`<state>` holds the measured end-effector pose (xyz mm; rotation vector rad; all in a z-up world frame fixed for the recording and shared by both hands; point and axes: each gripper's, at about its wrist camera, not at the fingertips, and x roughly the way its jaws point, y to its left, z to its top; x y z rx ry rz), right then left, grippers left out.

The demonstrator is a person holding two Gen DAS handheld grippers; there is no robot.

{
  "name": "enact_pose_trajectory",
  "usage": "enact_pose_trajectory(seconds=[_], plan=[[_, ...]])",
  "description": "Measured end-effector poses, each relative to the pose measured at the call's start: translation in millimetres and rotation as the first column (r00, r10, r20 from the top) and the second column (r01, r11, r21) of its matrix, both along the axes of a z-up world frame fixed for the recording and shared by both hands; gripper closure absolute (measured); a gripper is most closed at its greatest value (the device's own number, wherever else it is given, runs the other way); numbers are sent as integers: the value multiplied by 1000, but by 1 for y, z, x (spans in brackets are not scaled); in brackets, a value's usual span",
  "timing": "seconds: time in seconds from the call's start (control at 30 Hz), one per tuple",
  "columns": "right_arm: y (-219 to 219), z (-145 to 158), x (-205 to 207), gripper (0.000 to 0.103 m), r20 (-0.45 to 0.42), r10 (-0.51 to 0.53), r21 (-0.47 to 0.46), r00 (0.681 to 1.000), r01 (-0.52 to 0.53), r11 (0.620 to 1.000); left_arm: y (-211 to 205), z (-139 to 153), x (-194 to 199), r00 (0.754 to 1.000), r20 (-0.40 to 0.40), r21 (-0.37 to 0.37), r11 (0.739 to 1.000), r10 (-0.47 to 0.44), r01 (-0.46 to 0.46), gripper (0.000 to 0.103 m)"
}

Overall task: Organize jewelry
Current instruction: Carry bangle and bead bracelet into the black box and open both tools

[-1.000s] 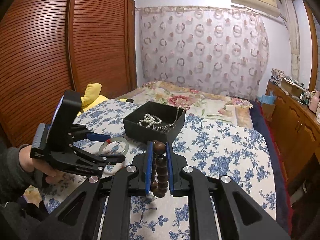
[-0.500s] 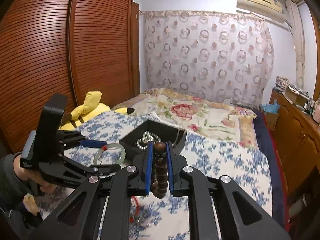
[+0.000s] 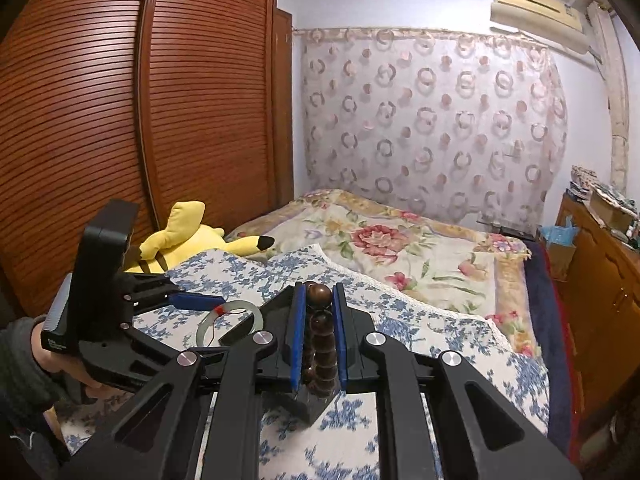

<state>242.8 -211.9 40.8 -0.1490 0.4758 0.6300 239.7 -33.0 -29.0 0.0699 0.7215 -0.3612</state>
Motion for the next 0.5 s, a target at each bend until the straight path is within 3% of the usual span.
enact_pose_trajectory(seconds=[0.5], plan=[[32, -43, 66, 88, -112, 44, -41, 993, -49, 998, 2, -24, 49, 997, -77, -2, 1000, 1, -1, 33]])
